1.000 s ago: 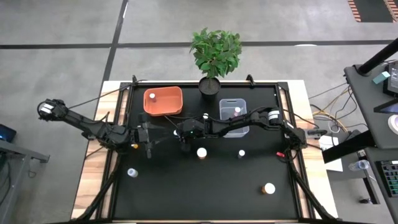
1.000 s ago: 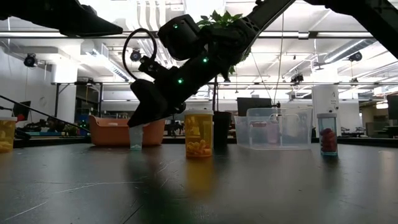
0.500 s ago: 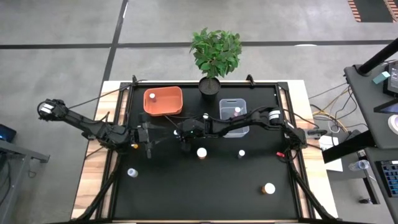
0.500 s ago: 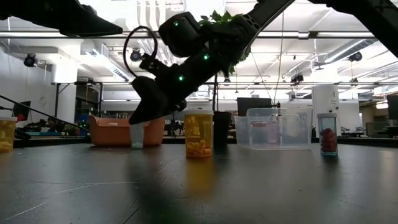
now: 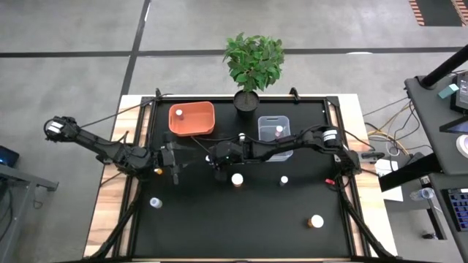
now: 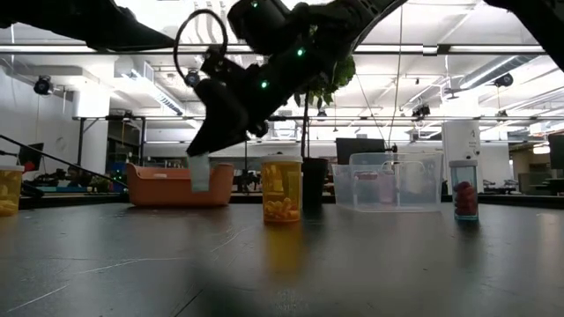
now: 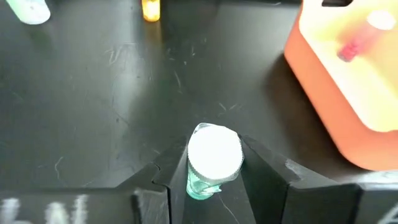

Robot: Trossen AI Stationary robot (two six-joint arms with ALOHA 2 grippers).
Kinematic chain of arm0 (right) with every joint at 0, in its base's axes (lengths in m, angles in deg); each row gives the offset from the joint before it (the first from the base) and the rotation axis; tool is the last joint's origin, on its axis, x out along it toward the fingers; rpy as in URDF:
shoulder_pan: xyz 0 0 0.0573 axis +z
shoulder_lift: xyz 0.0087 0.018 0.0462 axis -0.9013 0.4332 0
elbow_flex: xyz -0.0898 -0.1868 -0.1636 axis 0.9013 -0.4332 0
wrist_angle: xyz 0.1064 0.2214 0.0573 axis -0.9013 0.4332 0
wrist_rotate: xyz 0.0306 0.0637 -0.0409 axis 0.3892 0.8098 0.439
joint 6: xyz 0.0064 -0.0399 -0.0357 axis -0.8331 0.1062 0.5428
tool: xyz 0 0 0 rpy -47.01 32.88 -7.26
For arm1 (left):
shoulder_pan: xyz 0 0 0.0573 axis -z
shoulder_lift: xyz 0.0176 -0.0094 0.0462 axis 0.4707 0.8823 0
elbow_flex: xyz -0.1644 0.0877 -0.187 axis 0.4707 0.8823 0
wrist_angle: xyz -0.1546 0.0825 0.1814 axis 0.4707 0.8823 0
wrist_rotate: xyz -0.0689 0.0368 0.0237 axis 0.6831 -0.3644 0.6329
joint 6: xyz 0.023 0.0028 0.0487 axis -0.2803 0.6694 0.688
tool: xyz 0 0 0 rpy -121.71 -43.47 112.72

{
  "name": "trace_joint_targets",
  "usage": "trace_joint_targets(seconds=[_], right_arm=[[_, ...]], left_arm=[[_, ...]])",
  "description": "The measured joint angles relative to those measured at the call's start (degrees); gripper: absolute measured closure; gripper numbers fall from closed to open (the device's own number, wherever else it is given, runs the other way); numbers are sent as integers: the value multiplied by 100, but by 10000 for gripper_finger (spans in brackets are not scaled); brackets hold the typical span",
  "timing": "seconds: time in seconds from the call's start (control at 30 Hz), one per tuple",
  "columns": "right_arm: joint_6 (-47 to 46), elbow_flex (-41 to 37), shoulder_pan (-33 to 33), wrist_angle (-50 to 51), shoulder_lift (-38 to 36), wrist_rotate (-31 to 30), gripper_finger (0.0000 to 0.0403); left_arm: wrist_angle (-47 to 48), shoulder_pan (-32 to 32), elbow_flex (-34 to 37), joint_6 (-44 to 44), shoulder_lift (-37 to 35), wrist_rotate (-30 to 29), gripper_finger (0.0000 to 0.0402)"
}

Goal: Pick and place medicine bottles into bin by pill shape (circle, oval)
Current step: Put the blue capsule pill bottle into the transparent bin

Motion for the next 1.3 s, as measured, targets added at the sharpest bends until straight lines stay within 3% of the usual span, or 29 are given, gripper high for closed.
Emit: trace_joint_targets(seconds=[0.17,0.47,0.67,0.9,1.13,1.3], right_arm=[[-43,0,61,537,-321,-373,280],[-436,-298,201,1762,-1133,-1575,281],[-935,-1318,154,1817,-2038,-2086,277],[-2208,-2744,-13,1770,-3302,-3498,282],[-3237,-3855,-522,1707,-4089,-3562,279],[-3291,-4469,-738,699,-4162,-3114,281]], left_arm=[[-56,1,0,1,-3,-39,224],[-102,2,0,0,2,-43,224],[-94,0,0,-4,2,-60,224],[-101,1,0,-7,2,-60,224],[-132,2,0,-9,2,-60,224],[-133,2,0,-9,2,-60,224]])
